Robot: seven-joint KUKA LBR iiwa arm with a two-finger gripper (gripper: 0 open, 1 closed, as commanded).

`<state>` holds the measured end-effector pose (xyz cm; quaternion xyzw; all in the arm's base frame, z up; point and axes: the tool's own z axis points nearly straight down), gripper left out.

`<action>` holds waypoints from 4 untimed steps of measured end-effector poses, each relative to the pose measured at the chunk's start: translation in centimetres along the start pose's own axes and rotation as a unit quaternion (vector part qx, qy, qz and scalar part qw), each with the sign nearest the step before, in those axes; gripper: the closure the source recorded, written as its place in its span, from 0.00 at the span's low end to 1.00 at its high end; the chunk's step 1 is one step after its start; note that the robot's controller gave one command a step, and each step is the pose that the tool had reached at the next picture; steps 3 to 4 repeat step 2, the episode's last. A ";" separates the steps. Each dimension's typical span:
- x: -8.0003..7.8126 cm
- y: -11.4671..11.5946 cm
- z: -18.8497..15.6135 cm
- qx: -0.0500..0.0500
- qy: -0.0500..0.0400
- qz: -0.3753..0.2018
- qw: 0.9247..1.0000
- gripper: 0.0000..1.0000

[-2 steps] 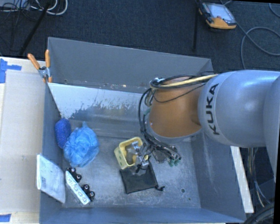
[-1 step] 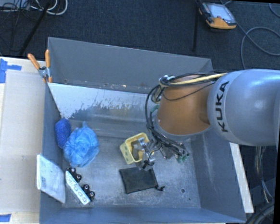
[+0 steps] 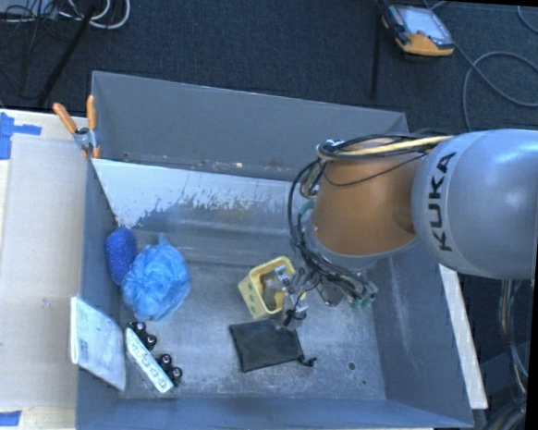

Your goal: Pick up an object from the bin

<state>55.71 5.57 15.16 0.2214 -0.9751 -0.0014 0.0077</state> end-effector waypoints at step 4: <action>-0.3 -0.3 0.8 0.000 0.001 -0.012 1.000 1.00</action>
Offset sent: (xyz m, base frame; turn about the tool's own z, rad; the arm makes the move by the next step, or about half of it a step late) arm 0.0560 0.0763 0.1268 -0.0327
